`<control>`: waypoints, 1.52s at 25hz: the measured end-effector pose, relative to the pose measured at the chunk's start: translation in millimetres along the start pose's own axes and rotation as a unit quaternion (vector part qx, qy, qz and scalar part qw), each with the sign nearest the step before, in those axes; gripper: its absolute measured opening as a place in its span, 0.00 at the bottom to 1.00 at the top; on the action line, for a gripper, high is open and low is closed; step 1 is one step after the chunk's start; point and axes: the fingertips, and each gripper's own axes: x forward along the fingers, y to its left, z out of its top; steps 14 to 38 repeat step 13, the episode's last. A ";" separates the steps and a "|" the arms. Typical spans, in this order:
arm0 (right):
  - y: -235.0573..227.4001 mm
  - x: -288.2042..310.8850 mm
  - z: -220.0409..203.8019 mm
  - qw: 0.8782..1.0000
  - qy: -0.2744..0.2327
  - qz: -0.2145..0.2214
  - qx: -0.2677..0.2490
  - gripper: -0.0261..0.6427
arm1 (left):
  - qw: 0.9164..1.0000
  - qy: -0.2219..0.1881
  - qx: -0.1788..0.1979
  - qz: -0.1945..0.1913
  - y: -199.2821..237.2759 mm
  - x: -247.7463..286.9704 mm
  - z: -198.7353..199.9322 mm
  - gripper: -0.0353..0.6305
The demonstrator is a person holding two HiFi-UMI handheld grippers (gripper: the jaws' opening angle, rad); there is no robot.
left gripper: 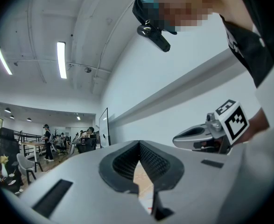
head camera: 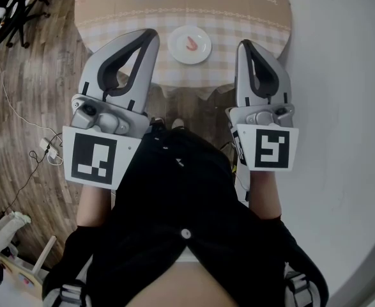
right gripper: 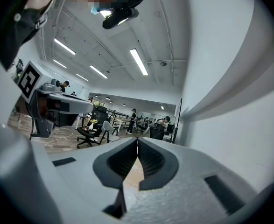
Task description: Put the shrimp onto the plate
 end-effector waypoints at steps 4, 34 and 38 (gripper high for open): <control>-0.5 1.1 -1.4 1.000 0.003 0.000 0.001 0.04 | 1.000 0.000 -0.001 0.000 0.8 0.7 -1.0 0.06; 1.8 2.6 -3.1 1.000 0.006 0.002 0.000 0.04 | 1.000 -0.002 -0.002 0.000 1.7 0.8 -1.2 0.06; 1.8 2.6 -3.1 1.000 0.006 0.002 0.000 0.04 | 1.000 -0.002 -0.002 0.000 1.7 0.8 -1.2 0.06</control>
